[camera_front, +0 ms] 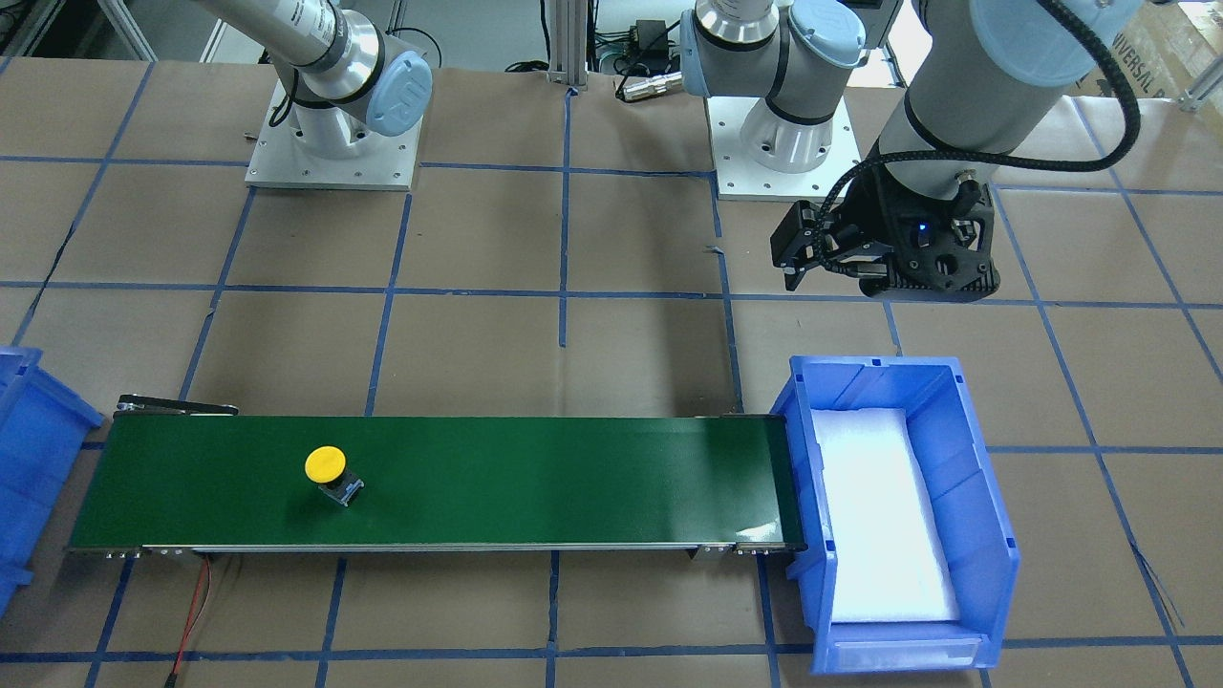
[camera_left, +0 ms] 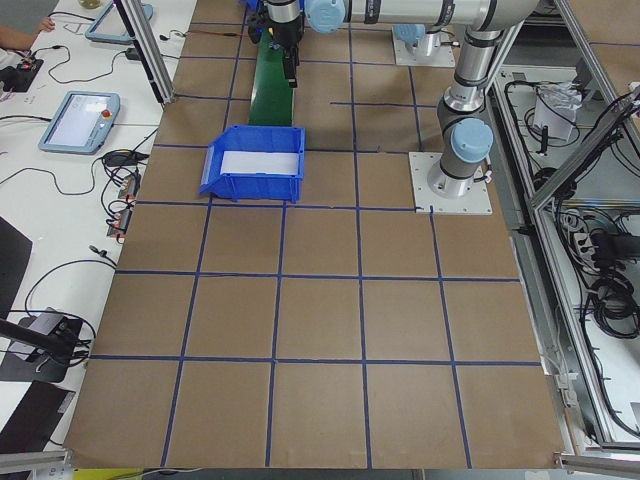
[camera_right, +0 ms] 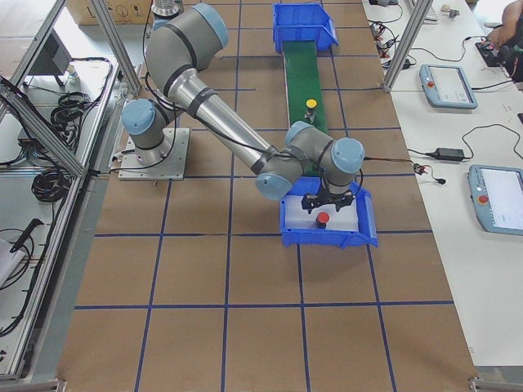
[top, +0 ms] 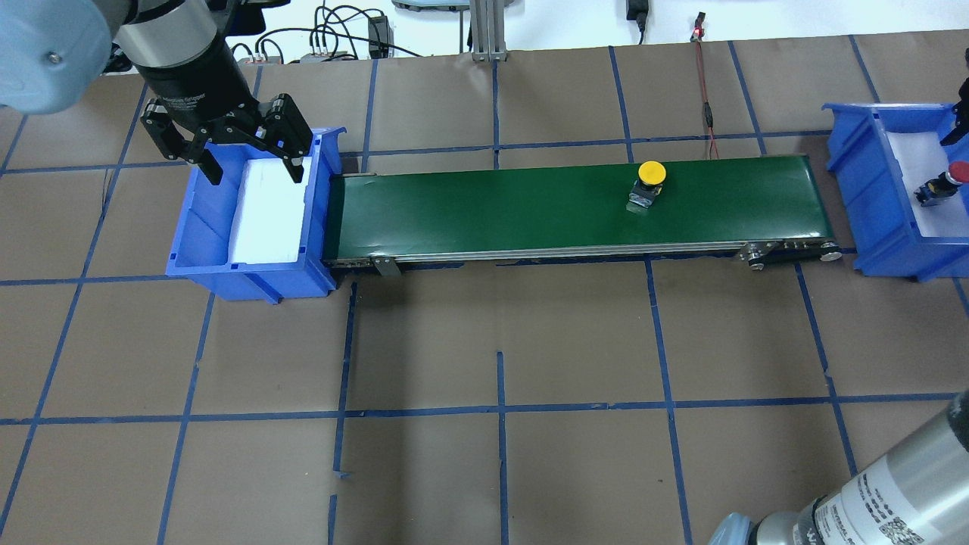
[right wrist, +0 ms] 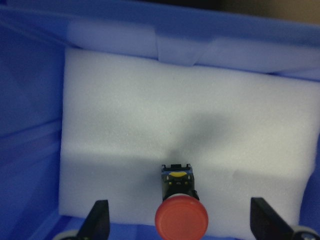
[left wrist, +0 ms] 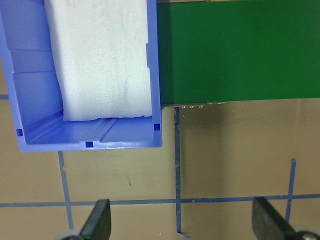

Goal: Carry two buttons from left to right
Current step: 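Carry the red button with the right gripper into the far blue bin, then release the red button and move the right gripper over the yellow button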

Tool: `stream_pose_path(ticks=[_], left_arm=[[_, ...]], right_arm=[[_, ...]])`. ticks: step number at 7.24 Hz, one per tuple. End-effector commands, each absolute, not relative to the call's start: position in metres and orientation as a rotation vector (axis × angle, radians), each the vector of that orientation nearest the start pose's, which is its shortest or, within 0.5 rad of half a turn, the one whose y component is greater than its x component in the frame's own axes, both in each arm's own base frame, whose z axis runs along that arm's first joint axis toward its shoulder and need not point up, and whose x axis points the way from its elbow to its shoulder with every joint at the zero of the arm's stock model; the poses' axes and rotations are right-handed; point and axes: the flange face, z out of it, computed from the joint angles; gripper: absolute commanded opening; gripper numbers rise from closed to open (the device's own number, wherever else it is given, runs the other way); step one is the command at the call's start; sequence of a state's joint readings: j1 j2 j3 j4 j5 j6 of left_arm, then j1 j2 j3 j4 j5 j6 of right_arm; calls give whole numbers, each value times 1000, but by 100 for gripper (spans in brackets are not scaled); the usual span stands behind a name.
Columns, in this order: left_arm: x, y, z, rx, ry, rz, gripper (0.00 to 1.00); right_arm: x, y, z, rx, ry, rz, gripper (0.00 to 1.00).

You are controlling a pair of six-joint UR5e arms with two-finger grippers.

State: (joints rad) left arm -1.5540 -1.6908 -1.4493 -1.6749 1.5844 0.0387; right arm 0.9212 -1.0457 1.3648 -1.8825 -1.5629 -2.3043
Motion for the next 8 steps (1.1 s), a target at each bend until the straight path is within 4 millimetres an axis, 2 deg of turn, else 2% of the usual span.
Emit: stream_pose_path(ticks=[1,3,4,5,6,8], left_arm=[[-123,-534,477,37,3125,159,100],[-123,-534,476,37,3125,161,100],[-123,-534,477,40,3125,159,100],[-123,-533,477,42,3125,157,100],[-123,-534,476,40,3125,161,100],[-123,-534,476,42,3125,166,100]], right_arm=[[-236,-636,350,-2309,2122,-16,100],[-146,-659,360,-2284,2161,-22,100],[-106,-666,355,-2279,2153,-17,100],[-80,-669,348,-2224,2193,-8,100],[-46,-671,330,-2169,2219,10,100],[-12,-660,291,-2167,2272,-24,100]])
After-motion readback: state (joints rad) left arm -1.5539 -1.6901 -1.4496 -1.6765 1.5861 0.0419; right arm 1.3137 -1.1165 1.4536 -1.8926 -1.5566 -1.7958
